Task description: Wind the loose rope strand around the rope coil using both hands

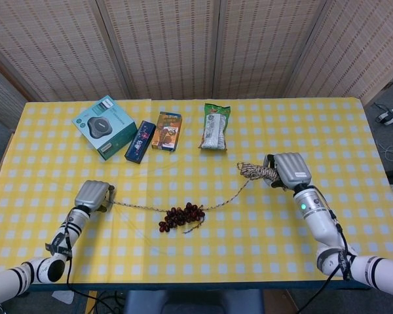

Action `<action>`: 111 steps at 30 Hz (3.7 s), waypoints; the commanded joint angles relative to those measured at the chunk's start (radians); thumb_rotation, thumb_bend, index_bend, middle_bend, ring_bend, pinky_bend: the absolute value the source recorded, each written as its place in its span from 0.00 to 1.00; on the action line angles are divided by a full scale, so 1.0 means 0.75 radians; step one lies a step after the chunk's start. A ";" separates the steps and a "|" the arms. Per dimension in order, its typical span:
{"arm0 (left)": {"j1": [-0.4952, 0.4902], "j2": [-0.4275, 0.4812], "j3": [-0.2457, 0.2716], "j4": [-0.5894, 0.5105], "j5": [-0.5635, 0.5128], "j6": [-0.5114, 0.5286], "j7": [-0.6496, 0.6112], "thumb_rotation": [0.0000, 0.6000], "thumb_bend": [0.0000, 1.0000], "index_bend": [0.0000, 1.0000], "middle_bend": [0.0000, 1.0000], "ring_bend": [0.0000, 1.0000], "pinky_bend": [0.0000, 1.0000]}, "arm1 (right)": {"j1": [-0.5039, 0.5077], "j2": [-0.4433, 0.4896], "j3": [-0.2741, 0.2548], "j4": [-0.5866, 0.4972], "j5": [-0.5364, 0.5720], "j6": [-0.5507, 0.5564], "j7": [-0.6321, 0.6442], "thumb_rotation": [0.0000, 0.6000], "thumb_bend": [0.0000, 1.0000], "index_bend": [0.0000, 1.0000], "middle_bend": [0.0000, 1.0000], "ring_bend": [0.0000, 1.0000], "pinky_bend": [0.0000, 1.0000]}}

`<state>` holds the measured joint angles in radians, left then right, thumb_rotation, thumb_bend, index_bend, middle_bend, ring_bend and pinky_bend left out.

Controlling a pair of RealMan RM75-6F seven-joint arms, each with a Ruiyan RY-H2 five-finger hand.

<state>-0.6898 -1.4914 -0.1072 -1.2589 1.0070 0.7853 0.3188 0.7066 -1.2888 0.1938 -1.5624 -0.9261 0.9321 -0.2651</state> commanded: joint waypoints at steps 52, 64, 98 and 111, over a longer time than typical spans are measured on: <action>0.055 0.714 -0.393 -0.787 0.382 0.369 -0.792 1.00 0.38 0.76 1.00 1.00 1.00 | 0.337 -0.299 0.300 -0.028 0.108 0.126 -0.125 1.00 0.49 0.77 0.61 0.51 0.62; -0.043 0.761 -0.468 -0.903 0.296 0.302 -0.806 1.00 0.38 0.75 1.00 1.00 1.00 | 0.476 -0.491 0.324 0.070 0.079 0.129 -0.137 1.00 0.48 0.78 0.61 0.51 0.62; -0.278 0.648 -0.503 -0.765 -0.310 0.245 -0.532 1.00 0.38 0.74 1.00 1.00 1.00 | 0.423 -0.560 0.207 0.170 -0.493 0.105 0.562 1.00 0.36 0.80 0.64 0.51 0.62; -0.226 0.650 -0.424 -0.673 -0.356 0.223 -0.490 1.00 0.38 0.74 1.00 1.00 1.00 | 0.333 -0.527 0.165 0.203 -0.682 0.277 0.797 1.00 0.35 0.83 0.67 0.55 0.64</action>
<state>-0.8633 -1.0054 -0.4288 -1.7660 0.7396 0.9529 -0.0467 0.9652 -1.6895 0.3202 -1.4112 -1.4274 1.1280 0.3219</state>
